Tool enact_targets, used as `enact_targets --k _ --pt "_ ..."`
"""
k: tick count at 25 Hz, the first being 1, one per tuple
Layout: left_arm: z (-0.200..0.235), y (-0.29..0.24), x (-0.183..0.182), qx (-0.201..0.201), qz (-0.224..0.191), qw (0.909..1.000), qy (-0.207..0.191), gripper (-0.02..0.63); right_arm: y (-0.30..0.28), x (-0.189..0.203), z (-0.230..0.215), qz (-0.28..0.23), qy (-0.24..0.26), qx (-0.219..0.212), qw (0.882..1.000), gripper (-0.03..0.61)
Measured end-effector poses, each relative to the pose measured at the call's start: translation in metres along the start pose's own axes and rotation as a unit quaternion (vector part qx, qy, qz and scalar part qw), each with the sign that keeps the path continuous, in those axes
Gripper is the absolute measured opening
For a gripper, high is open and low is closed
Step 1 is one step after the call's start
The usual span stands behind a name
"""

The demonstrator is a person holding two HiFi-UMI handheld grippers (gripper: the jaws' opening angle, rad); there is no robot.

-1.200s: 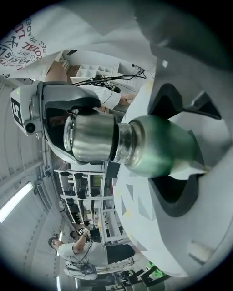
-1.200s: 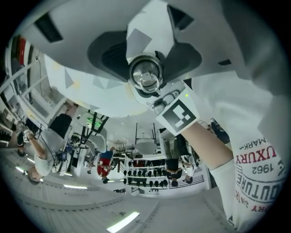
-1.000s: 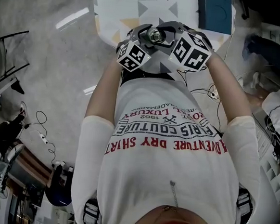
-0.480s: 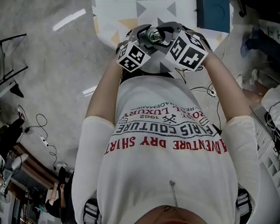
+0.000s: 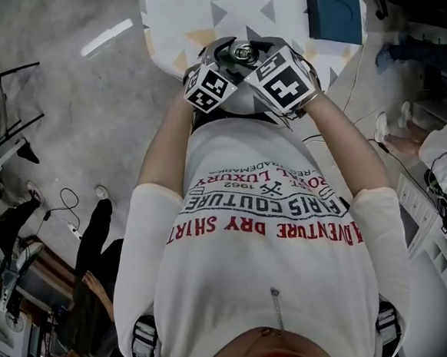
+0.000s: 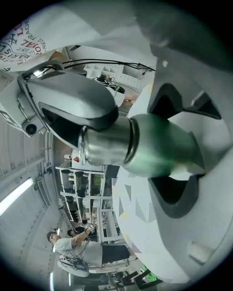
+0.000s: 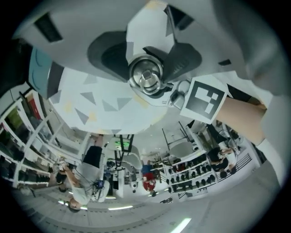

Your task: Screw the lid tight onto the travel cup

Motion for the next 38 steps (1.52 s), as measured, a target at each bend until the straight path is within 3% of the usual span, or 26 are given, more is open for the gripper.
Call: enact_targets --k 3,6,9,12,15,19,26,29,33,38 --pt "0.000 0.001 0.001 0.002 -0.002 1.0000 0.004 0.387 0.002 -0.001 0.000 -0.009 -0.042 0.017 0.999 0.242" --pt "0.001 -0.001 0.003 0.005 0.000 0.9999 0.009 0.387 0.002 0.001 0.001 -0.033 -0.040 0.029 0.998 0.242" --pt "0.001 -0.004 0.004 0.009 0.003 0.9999 0.007 0.387 -0.001 0.010 0.004 -0.027 0.032 0.018 0.999 0.253" --pt "0.001 -0.003 0.003 0.011 0.007 0.9999 0.005 0.387 0.008 0.012 0.005 -0.011 0.125 -0.019 0.992 0.276" --pt "0.001 -0.002 0.006 0.010 0.015 0.9998 -0.004 0.385 0.017 0.008 0.001 0.008 0.203 -0.062 0.977 0.276" --pt "0.002 -0.004 0.009 0.008 0.028 0.9995 -0.013 0.382 0.017 0.005 0.000 0.034 0.307 -0.091 0.947 0.275" --pt "0.003 -0.005 0.010 0.010 0.026 0.9995 -0.012 0.382 0.002 0.003 0.005 0.055 0.382 -0.134 0.913 0.273" --pt "0.003 -0.005 0.011 0.013 0.026 0.9995 -0.013 0.382 -0.002 0.002 0.006 0.061 0.400 -0.137 0.904 0.245" --pt "0.003 -0.005 0.011 0.014 0.027 0.9994 -0.014 0.383 -0.002 0.002 0.006 0.056 0.386 -0.128 0.912 0.244" --pt "0.002 -0.005 0.012 0.014 0.030 0.9994 -0.012 0.383 -0.002 0.003 0.007 0.038 0.304 -0.075 0.949 0.244"
Point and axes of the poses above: the fingertips, and each gripper's own axes: y backward along the fingers, z to its left, x out of its underside, the point moved 4 cm from there along y, backward along the fingers, and after that the axes turned 2 degrees about y, right-handed, at the moved point
